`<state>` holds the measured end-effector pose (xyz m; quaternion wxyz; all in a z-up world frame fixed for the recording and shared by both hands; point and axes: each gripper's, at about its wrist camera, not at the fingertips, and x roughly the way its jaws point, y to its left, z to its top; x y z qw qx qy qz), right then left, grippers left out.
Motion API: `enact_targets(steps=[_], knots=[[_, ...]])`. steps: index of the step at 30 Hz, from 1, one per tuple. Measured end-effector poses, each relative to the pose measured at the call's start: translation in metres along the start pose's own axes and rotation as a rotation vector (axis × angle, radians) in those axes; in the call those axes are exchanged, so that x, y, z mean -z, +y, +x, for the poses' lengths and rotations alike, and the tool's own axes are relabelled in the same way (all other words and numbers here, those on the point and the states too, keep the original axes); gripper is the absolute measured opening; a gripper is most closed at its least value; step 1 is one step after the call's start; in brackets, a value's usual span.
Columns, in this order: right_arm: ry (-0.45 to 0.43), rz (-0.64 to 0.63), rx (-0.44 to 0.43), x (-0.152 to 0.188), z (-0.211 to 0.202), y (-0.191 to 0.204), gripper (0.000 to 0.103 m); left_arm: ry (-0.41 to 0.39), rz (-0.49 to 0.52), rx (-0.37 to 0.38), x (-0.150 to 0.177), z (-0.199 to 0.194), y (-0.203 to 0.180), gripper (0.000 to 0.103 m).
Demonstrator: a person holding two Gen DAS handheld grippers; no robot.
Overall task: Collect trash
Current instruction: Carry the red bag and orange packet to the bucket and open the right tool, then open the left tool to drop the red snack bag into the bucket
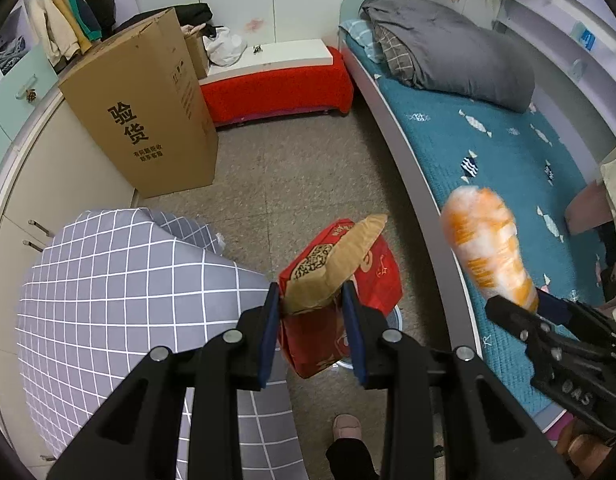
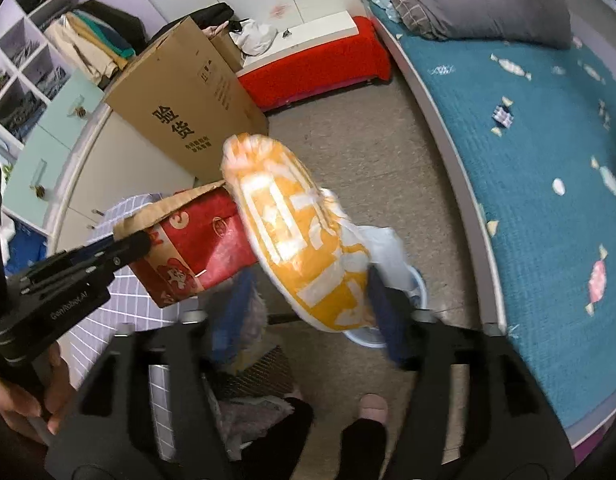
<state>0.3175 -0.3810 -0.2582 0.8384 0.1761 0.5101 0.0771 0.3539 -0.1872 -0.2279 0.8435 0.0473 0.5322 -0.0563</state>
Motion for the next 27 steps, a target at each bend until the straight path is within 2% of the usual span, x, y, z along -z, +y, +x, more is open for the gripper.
enact_targets(steps=[8, 27], knots=[[0.033, 0.028, -0.014, 0.003, 0.005, -0.012, 0.067, 0.036, 0.013, -0.004, -0.002, 0.012, -0.011, 0.030], [-0.024, 0.072, 0.049, 0.010, -0.026, -0.040, 0.067, 0.051, 0.107, 0.038, -0.006, 0.014, -0.057, 0.030]])
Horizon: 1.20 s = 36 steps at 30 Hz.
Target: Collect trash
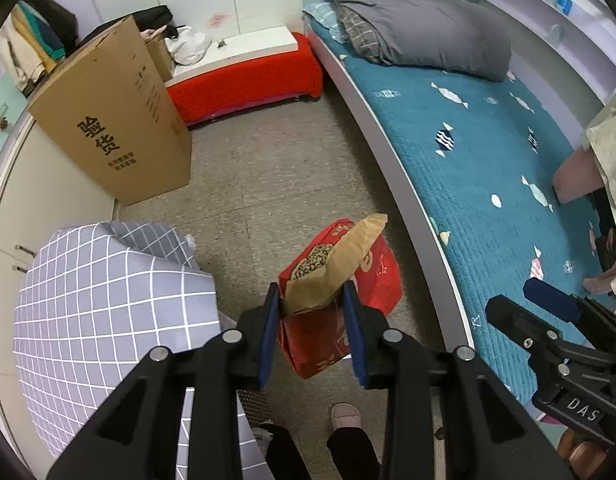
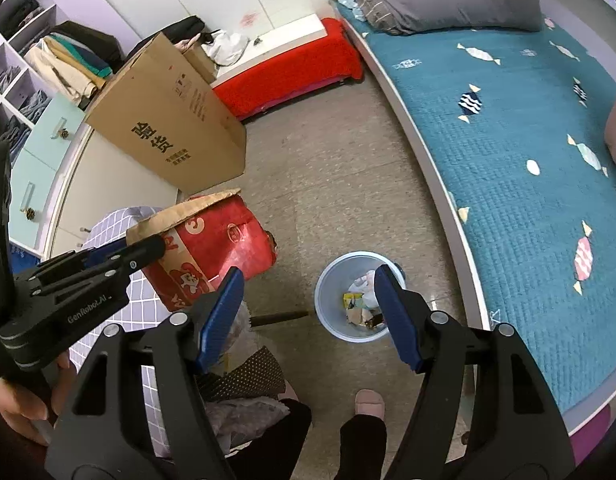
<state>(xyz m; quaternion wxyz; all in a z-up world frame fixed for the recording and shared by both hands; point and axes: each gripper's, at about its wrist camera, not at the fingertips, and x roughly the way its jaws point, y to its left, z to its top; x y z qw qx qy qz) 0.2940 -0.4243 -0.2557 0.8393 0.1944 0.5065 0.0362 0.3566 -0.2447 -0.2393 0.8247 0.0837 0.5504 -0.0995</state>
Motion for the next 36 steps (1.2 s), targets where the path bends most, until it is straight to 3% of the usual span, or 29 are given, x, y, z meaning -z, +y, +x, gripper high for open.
enact_targets(steps=[10, 12, 14, 23, 36], knots=[[-0.046, 0.023, 0.030, 0.003, -0.019, -0.013, 0.068, -0.013, -0.004, -0.003, -0.008, -0.004, -0.013, 0.035], [-0.049, 0.026, 0.032, 0.004, -0.022, -0.015, 0.068, -0.006, -0.025, 0.003, -0.009, -0.004, -0.012, 0.054], [-0.050, 0.026, 0.033, 0.004, -0.024, -0.016, 0.068, -0.007, -0.034, -0.013, -0.008, -0.006, -0.012, 0.058], [-0.058, 0.006, 0.022, 0.012, -0.033, -0.014, 0.068, -0.020, -0.041, 0.013, 0.003, -0.020, -0.016, 0.059], [-0.073, -0.071, -0.019, 0.029, -0.058, 0.017, 0.069, -0.073, -0.100, -0.037, 0.037, -0.073, 0.004, 0.063]])
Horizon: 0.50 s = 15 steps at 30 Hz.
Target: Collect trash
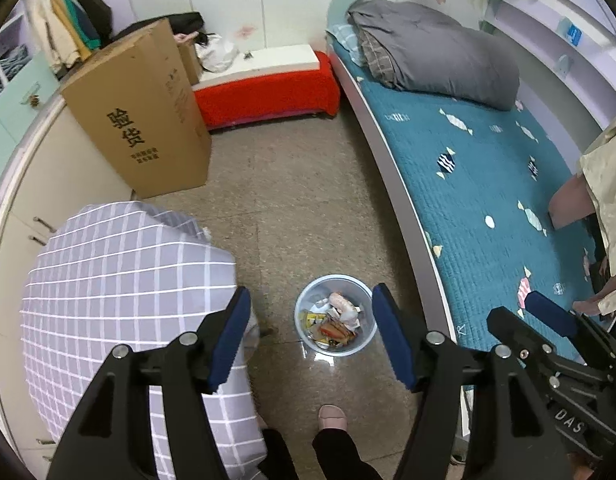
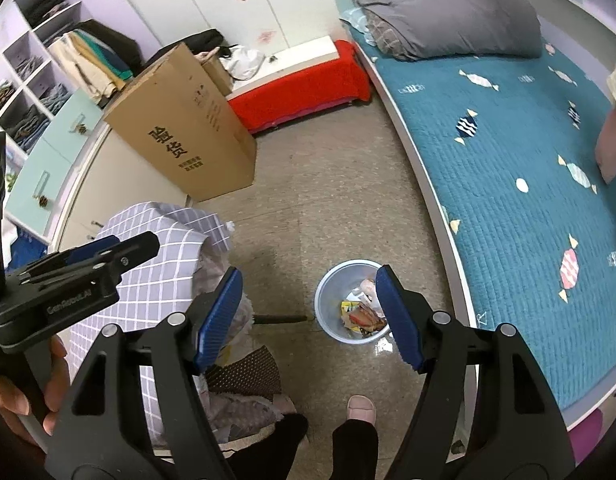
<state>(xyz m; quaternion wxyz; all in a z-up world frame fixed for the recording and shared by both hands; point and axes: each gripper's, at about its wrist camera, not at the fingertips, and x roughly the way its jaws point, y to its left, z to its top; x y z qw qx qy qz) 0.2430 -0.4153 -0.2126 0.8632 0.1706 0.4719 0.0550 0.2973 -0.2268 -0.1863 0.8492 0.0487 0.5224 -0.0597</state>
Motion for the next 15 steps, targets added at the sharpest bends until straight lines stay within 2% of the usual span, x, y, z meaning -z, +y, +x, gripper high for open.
enact_targets(steps=[7, 15], knots=[[-0.053, -0.051, -0.014, 0.014, -0.032, 0.037, 0.070, -0.069, -0.019, -0.015, 0.025, -0.050, 0.022, 0.067], [-0.169, -0.080, -0.011, 0.043, -0.082, 0.087, 0.073, -0.184, -0.004, -0.043, 0.062, -0.121, 0.053, 0.075]])
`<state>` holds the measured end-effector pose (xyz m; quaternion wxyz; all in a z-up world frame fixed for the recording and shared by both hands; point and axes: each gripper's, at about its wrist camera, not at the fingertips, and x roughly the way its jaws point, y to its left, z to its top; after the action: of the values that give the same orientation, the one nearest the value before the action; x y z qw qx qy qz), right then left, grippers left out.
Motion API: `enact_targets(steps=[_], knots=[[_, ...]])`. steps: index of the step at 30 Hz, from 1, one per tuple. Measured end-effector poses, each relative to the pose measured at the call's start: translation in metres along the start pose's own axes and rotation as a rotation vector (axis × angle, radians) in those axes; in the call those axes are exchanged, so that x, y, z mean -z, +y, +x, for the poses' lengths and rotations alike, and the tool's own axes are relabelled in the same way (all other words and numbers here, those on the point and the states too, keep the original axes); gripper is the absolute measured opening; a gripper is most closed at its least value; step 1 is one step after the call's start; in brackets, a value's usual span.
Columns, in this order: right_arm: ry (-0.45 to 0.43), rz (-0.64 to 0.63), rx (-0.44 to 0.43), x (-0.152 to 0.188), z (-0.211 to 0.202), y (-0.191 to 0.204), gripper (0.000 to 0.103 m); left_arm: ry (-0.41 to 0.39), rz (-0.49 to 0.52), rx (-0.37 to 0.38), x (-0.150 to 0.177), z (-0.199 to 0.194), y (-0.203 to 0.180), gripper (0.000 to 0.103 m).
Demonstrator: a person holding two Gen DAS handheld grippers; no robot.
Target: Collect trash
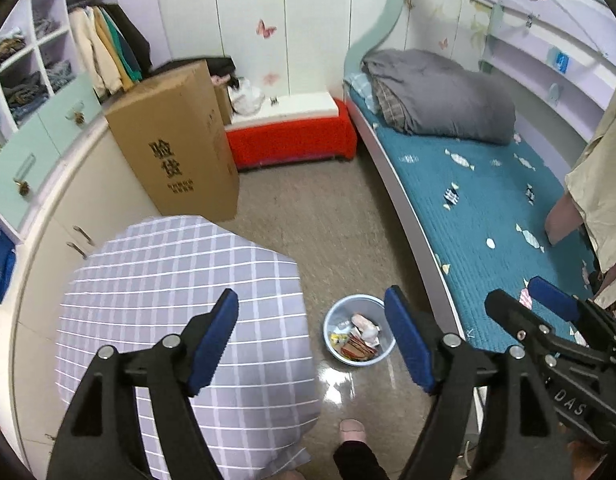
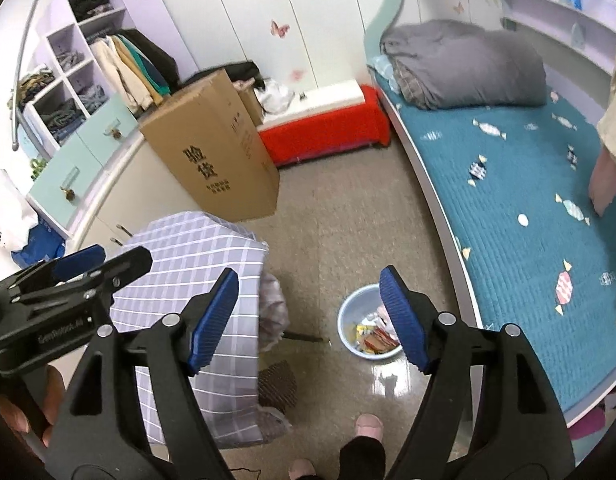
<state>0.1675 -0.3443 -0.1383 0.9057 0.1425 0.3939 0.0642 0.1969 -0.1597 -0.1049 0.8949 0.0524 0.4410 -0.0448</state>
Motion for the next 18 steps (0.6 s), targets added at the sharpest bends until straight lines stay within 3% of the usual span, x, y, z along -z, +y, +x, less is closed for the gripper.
enact_targets(steps=[10, 18], knots=[[-0.160, -0.035, 0.012, 0.041, -0.078, 0.076, 0.077, -0.130, -0.001, 0.018, 0.045, -0.093, 0.059, 0.079], [-0.246, -0.041, 0.039, 0.076, -0.126, 0.112, 0.079, -0.201, 0.024, 0.020, 0.085, -0.147, 0.090, 0.082]])
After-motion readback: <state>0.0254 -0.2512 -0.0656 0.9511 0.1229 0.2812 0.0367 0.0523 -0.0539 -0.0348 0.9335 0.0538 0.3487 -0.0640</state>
